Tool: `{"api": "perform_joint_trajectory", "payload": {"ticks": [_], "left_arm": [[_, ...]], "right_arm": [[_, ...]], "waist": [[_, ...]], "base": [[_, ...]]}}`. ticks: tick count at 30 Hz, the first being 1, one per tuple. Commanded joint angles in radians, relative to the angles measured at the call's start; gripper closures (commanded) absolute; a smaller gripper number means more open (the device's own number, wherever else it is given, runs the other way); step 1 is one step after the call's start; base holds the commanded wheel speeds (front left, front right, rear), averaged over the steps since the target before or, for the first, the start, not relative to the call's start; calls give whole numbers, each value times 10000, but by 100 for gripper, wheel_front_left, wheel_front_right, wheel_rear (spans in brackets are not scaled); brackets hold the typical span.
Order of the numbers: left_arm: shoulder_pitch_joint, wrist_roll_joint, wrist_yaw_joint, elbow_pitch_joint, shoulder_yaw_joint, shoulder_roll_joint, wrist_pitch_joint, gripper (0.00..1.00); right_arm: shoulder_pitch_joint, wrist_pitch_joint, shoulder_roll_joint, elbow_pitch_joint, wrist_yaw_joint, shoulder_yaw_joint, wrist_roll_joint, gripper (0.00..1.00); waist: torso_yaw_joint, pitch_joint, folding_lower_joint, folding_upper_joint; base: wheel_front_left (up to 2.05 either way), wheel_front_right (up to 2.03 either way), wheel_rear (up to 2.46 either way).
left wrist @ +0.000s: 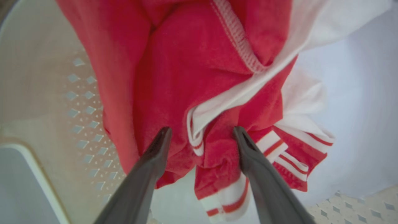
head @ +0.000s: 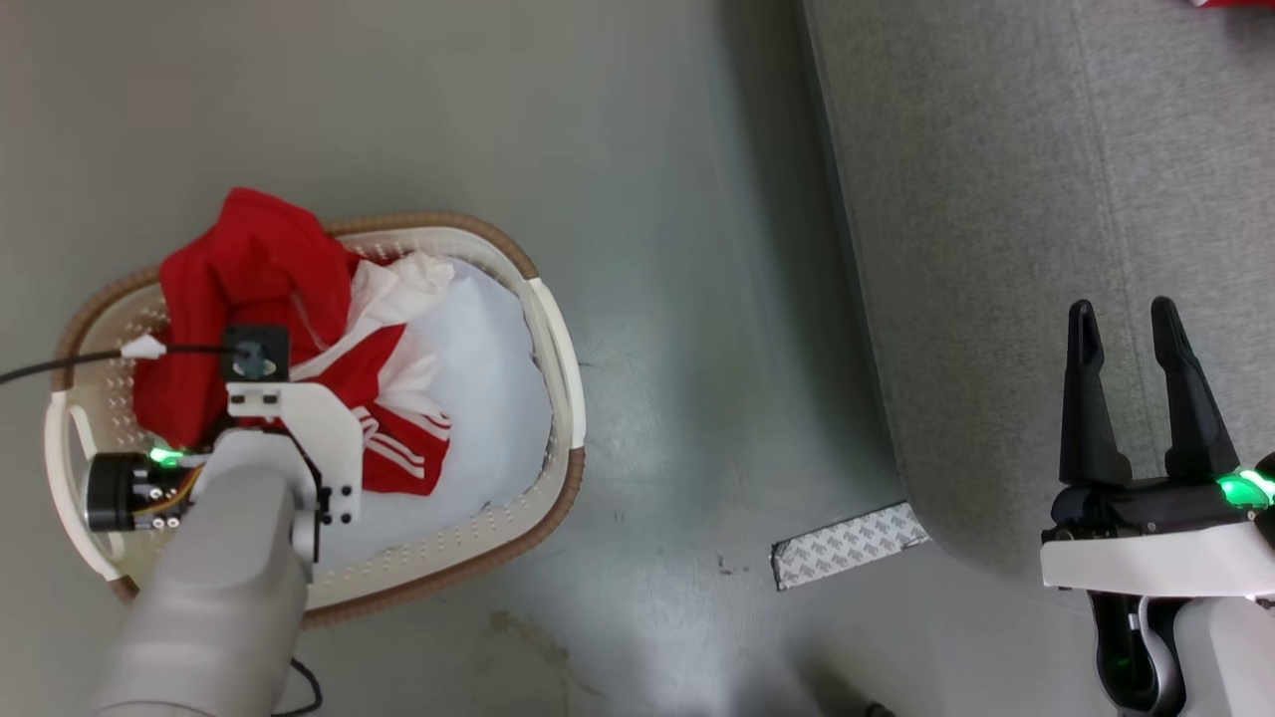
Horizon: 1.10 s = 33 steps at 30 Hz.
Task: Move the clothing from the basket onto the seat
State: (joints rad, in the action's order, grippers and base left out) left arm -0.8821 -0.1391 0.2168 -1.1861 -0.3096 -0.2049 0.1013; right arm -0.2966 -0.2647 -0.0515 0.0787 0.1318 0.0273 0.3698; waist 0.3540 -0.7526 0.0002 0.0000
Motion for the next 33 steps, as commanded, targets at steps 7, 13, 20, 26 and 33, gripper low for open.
{"api": "perform_joint_trajectory", "payload": {"ticks": [7,13,20,26,33], "left_arm": [[-545,-131,-155,-203,-53,60,-61,0],[-823,-88,-211,-373,-225,133,-74,0],[-982,-28,-465,-503,-484,189,-362,100],[-630,-432,-857,-463,-425,654,-1138,100],[99,-1013,-1537,-412,-296,1208,-2051,100]], "right_arm": [[-364,7,10,-61,-22,144,184,0],[-567,6,10,-110,-22,219,247,0],[-673,6,11,-34,-22,108,121,0],[-458,6,8,139,-22,-201,-131,0],[0,6,-9,392,-24,-483,-567,0]], "waist": [[-43,-569,-2,0],[-8,-905,-2,0],[-12,-1089,-2,0],[-482,-367,-2,0],[-1264,1416,-2,0]], "base": [[0,0,0],[0,0,0],[0,0,0],[0,0,0],[0,0,0]]}}
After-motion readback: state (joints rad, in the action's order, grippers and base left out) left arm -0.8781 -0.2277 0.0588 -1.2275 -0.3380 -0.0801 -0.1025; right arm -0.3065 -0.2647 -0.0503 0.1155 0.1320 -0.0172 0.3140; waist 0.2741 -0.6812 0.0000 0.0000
